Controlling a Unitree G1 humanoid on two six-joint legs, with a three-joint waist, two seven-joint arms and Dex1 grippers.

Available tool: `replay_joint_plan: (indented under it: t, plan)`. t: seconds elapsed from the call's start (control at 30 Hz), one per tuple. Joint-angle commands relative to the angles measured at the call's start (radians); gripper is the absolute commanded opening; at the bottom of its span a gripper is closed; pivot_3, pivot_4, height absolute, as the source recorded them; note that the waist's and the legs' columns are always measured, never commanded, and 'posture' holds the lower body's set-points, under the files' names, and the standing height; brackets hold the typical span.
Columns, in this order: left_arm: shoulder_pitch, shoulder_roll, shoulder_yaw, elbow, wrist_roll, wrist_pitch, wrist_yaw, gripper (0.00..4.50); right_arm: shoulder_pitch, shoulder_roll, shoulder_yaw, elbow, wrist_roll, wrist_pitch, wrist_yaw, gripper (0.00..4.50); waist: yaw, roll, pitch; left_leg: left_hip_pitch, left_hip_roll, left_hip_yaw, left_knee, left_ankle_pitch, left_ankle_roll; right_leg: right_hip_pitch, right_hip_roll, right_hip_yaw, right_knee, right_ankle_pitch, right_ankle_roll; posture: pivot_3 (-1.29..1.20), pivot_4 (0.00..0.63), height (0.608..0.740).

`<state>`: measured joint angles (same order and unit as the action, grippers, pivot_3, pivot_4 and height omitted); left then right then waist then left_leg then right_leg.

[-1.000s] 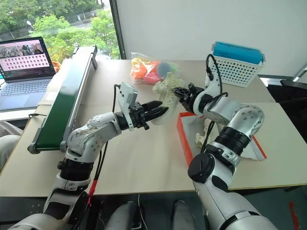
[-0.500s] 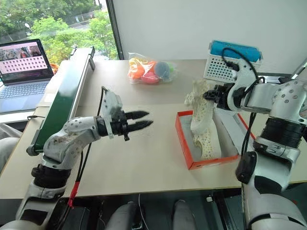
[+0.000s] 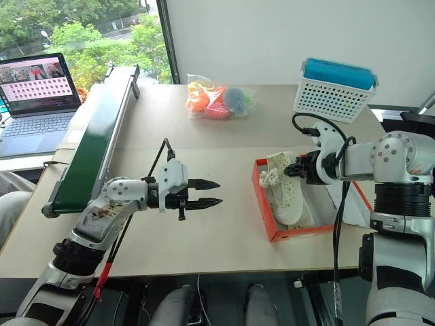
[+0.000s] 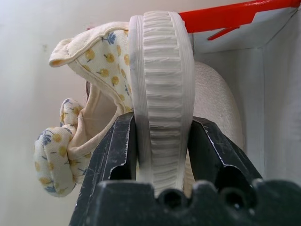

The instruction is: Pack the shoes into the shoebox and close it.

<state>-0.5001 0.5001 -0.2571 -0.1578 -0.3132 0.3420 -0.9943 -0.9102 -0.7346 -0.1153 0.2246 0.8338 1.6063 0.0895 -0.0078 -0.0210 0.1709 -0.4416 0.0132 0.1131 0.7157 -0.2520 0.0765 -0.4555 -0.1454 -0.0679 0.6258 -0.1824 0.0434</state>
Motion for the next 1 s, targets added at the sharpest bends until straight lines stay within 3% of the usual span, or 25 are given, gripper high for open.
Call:
replay_joint_plan:
  t: [0.03, 0.27, 0.43, 0.73, 1.0]
  plan:
    - [0.001, -0.011, 0.001, -0.023, 0.012, -0.02, 0.009, 1.94, 0.036, -0.033, 0.088, -0.011, -0.101, -0.044, 0.047, 1.81, 0.001, 0.0, 0.0, 0.0, 0.0, 0.0, 0.0, 0.0, 0.0, 0.0, 0.0, 0.0, 0.0, 0.0, 0.0, 0.0, 0.15, 0.705]
    - [0.017, -0.014, 0.011, -0.055, 0.018, -0.006, 0.026, 1.94, 0.084, -0.121, 0.276, -0.014, -0.259, -0.197, 0.2, 1.81, 0.012, 0.0, 0.0, 0.0, 0.0, 0.0, 0.001, 0.0, 0.0, 0.001, 0.0, 0.0, 0.0, 0.0, 0.0, 0.0, 0.15, 0.705]
    - [0.022, -0.016, 0.012, -0.058, 0.025, -0.001, 0.046, 1.94, 0.07, -0.067, 0.328, -0.032, -0.33, -0.243, 0.251, 1.81, 0.007, -0.001, -0.001, 0.0, 0.0, 0.0, 0.002, 0.0, -0.001, 0.0, 0.0, 0.0, 0.0, 0.0, 0.0, 0.0, 0.15, 0.705]
    - [0.02, -0.022, 0.011, -0.055, 0.03, -0.004, 0.054, 1.94, 0.038, 0.031, 0.242, -0.036, -0.395, -0.224, 0.261, 1.81, -0.007, -0.001, -0.002, 0.001, 0.001, 0.0, 0.001, 0.001, -0.002, 0.0, 0.0, 0.0, 0.001, 0.0, 0.0, 0.0, 0.15, 0.705]
    - [0.023, -0.03, 0.006, -0.063, 0.034, 0.001, 0.057, 1.94, -0.005, 0.032, 0.103, -0.045, -0.421, -0.166, 0.242, 1.81, -0.006, -0.001, -0.002, 0.001, 0.001, 0.0, 0.001, 0.001, -0.002, 0.0, 0.0, 0.0, 0.001, 0.0, 0.0, 0.0, 0.15, 0.705]
